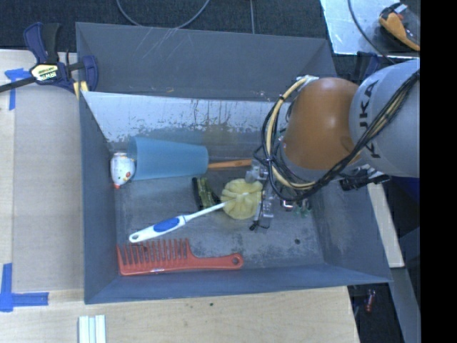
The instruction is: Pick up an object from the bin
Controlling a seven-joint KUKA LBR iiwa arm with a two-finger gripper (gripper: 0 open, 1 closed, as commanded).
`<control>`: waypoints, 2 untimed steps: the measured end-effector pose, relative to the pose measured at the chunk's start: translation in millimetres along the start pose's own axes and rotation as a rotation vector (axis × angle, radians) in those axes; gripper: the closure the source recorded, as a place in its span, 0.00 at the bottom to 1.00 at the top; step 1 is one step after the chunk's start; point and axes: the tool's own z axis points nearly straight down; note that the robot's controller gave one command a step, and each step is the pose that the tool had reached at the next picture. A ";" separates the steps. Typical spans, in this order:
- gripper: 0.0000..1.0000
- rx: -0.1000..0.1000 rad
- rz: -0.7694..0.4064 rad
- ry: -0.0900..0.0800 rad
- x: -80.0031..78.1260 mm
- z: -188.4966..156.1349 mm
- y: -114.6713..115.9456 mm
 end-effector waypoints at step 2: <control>1.00 0.000 0.040 -0.001 -10.2 45.3 18.0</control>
Offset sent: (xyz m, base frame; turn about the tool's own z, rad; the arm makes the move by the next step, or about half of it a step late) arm 0.0122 0.0171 -0.0454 0.0403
